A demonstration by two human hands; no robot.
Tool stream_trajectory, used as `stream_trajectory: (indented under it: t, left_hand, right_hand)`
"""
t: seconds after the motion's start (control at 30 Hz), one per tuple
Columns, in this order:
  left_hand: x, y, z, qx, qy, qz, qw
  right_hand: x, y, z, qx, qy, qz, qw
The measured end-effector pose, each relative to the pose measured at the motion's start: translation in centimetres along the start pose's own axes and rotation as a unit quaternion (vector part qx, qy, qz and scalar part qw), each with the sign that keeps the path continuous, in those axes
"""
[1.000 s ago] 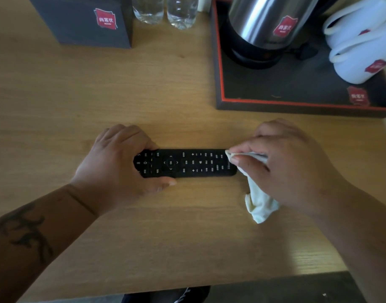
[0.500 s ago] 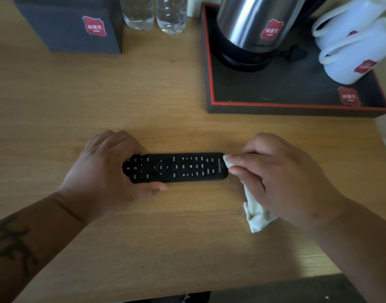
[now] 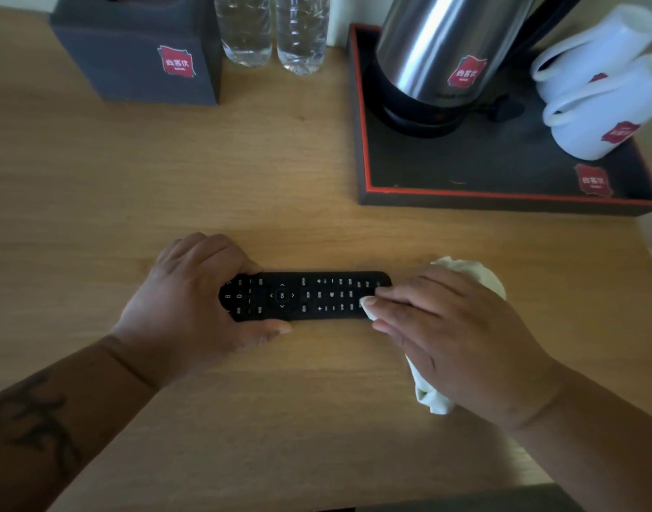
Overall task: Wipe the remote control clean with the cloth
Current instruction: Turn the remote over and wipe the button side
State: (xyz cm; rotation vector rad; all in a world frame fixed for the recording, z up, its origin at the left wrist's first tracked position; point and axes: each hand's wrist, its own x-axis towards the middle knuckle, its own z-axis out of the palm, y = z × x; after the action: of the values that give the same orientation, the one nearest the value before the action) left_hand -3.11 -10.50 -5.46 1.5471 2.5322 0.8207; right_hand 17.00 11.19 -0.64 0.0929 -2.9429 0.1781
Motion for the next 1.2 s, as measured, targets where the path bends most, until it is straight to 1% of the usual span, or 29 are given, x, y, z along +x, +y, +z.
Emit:
stream_trajectory:
  t: [0.1,0.17,0.27,0.43,0.53,0.63,0.73,0.83,0.93,1.03,1.1,1.2]
  left_hand:
    - [0.1,0.0,-0.1,-0.002,-0.001,-0.002,1.000]
    - [0.1,-0.1,0.0,0.004,0.002,0.002,1.000]
    - [0.0,-0.2,0.2,0.009,0.003,0.007,1.000]
    - [0.1,0.0,0.0,-0.003,-0.001,0.003,1.000]
    - [0.1,0.0,-0.1,-0.009,-0.006,0.005,1.000]
    - [0.1,0.0,-0.1,-0.011,-0.011,0.006,1.000]
    - [0.1,-0.1,0.0,-0.007,-0.007,0.006,1.000]
    - [0.1,0.0,0.0,-0.006,0.000,0.003,1.000]
    - [0.1,0.1,-0.1,-0.009,-0.002,0.001,1.000]
    - [0.1,0.2,-0.2,-0.012,-0.009,0.004,1.000]
    - [0.1,0.1,-0.1,-0.012,-0.009,0.000,1.000]
    - [0.1,0.2,0.0,-0.005,-0.003,0.002,1.000]
  right_hand:
    - [1.7,-1.1,0.0,0.016,0.038,0.016,0.999]
    - [3.2,-2.3,0.9,0.035,0.062,0.006,0.997]
    - [3.7,-3.4,2.0,0.050,0.040,-0.003,0.998]
    - [2.4,-2.3,1.1,0.045,0.017,0.012,0.999]
    - [1.7,-1.6,0.1,0.052,-0.018,0.047,0.997]
    - [2.0,-2.1,-0.5,0.054,-0.021,0.081,0.995]
    - [3.5,-3.8,0.7,0.045,-0.035,0.050,0.997]
    - [3.9,-3.9,1.2,0.032,-0.029,0.021,0.999]
    - [2.2,-2.4,0.4,0.033,-0.035,0.027,0.999]
    - [0.6,-1.4,-0.4,0.031,-0.033,0.059,0.997]
    - [0.8,-1.8,-0.9,0.040,-0.030,0.073,0.996]
    - [2.7,-4.2,-0.1,0.054,-0.039,0.051,0.997]
